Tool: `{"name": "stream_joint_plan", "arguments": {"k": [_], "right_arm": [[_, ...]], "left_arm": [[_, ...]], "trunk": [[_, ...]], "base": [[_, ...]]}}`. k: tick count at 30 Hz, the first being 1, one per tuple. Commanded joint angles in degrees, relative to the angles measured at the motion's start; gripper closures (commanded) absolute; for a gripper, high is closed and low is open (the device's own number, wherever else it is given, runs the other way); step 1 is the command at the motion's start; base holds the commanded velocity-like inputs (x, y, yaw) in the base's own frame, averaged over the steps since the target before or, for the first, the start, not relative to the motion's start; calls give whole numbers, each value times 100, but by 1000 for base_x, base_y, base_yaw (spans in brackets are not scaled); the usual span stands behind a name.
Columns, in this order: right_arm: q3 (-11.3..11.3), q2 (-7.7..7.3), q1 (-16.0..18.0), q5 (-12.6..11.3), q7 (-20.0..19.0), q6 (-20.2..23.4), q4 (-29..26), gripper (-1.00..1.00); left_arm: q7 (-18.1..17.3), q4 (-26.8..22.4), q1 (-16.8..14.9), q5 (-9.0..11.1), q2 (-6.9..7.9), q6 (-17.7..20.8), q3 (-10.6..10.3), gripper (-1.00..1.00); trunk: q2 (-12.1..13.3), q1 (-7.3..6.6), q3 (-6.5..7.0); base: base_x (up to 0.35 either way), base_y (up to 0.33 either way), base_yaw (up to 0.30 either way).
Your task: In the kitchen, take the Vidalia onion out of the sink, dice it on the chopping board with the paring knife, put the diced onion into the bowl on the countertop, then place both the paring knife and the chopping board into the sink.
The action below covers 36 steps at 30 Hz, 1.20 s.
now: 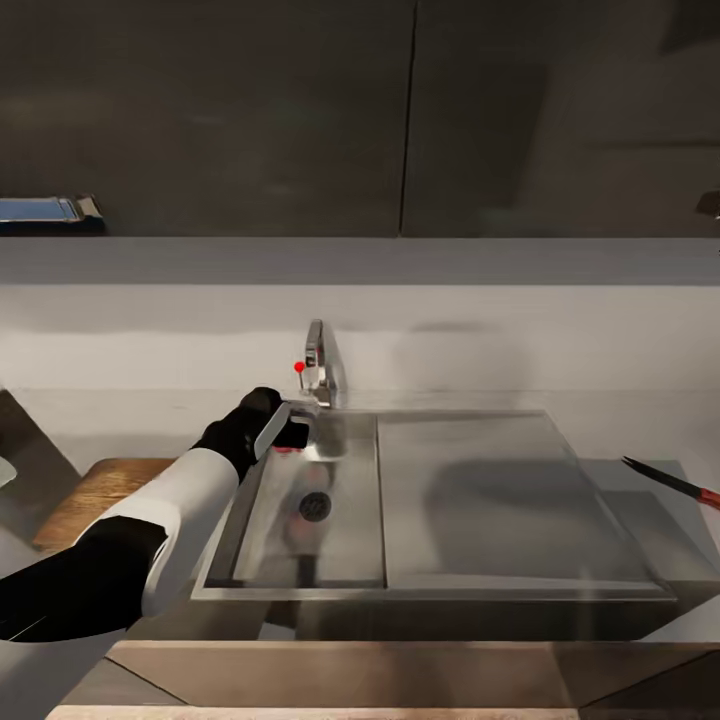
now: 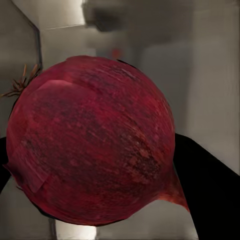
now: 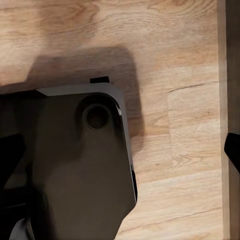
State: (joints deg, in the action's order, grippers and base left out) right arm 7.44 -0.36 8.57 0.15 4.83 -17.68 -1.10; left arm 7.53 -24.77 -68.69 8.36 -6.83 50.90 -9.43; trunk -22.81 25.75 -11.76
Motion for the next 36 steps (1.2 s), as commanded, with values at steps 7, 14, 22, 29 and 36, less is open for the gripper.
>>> {"name": "stream_joint_plan", "arguments": {"k": [7,14,22,29,36], "right_arm": [[33,1,3,2,0,-25,4,-100],[37,1,5,2,1,-25,4,-100],[38,1,4,2,1,-25,4,-100],[38,-6,5,2,1,-25,4,-100],[38,-3,5,2,1,-25,4,-100]], "left_arm": [[47,-270,-4,61,-10,381,-41,100],[47,-340,-4,69,-20,510,-41,100],[47,-539,-4,69,-13,694,-41,100],[47,-559,-4,69,-12,703,-41,100],[47,-551,-4,69,-12,705,-41,100]], "trunk": [[-10,3,53],[-10,3,116],[-10,3,189],[-10,3,253],[-10,3,317]], "base": [[-17,22,0],[-1,1,0],[0,0,0],[-12,21,0],[-106,229,0]]}}
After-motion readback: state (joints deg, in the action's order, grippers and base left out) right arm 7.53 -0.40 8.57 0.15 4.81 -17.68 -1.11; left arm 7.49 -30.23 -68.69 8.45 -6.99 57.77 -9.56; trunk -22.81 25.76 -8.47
